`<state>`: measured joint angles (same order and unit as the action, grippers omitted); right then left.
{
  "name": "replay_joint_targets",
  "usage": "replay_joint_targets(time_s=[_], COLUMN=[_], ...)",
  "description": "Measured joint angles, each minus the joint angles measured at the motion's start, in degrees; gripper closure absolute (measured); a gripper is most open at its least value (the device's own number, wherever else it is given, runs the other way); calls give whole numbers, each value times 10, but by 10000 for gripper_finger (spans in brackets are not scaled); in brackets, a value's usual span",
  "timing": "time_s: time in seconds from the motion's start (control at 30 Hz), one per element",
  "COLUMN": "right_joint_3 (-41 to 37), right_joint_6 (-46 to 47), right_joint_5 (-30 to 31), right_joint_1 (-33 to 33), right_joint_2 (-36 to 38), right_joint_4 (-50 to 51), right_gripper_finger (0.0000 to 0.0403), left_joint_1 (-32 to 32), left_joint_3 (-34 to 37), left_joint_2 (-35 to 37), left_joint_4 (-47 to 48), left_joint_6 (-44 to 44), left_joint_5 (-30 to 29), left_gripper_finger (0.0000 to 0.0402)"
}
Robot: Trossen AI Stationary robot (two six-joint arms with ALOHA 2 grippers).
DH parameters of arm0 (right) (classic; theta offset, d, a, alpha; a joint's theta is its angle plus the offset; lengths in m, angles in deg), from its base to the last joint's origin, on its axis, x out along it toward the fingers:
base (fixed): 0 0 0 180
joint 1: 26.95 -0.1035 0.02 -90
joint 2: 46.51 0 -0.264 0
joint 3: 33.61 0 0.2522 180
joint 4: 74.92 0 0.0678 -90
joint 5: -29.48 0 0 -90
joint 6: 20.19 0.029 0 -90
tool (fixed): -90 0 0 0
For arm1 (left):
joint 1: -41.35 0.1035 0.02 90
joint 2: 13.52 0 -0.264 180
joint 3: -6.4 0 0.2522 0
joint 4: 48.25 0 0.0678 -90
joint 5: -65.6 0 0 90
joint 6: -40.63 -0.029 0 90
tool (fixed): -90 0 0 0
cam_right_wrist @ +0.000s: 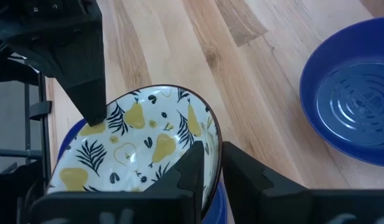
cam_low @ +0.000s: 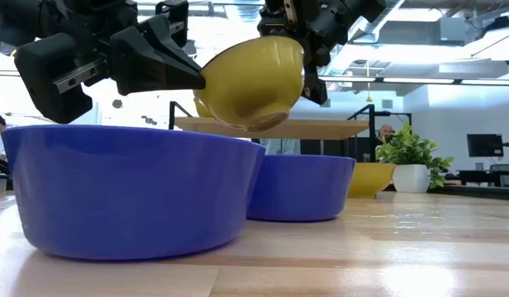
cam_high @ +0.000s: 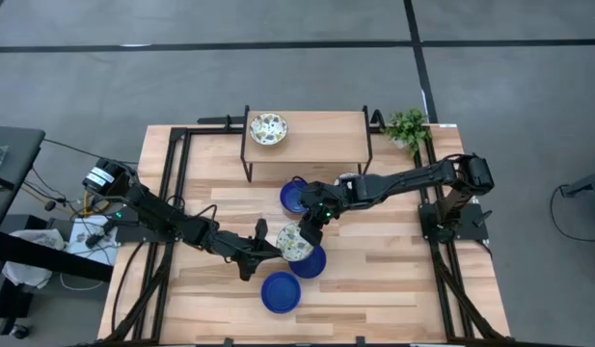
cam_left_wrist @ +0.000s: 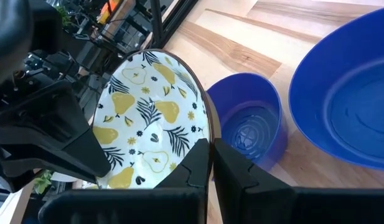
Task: Pick & Place Mini bowls
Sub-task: Put the bottom white patterned bowl on top of the white patterned bowl on the shelf
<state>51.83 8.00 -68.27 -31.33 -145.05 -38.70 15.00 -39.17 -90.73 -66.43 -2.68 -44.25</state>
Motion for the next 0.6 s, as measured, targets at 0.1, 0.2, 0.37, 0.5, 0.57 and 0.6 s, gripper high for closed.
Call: replay_joint_targets(time_s=[0.1, 0.2, 0.37, 0.5, 0.57, 0.6], right_joint_3=[0, 0, 0, 0, 0, 0], right_joint_6=[-3, -4, -3, -3, -4, -4], right_joint_5=[0, 0, 0, 0, 0, 0], right_joint_1=[0, 0, 7, 7, 7, 7], right_joint_2=[0, 0, 0, 0, 0, 0], right_joint_4=[0, 2, 14, 17, 17, 17], right_gripper_finger=[353, 352, 352, 351, 348, 345], left_joint_1=[0, 0, 0, 0, 0, 0], left_joint_3=[0, 0, 0, 0, 0, 0], left_joint_2=[0, 0, 0, 0, 0, 0], left_joint_4=[0, 0, 0, 1, 1, 1], left_joint_6=[0, 0, 4, 4, 4, 4], left_joint_5=[0, 0, -3, -4, -4, -4], left_gripper_finger=[392, 392, 392, 392, 392, 392])
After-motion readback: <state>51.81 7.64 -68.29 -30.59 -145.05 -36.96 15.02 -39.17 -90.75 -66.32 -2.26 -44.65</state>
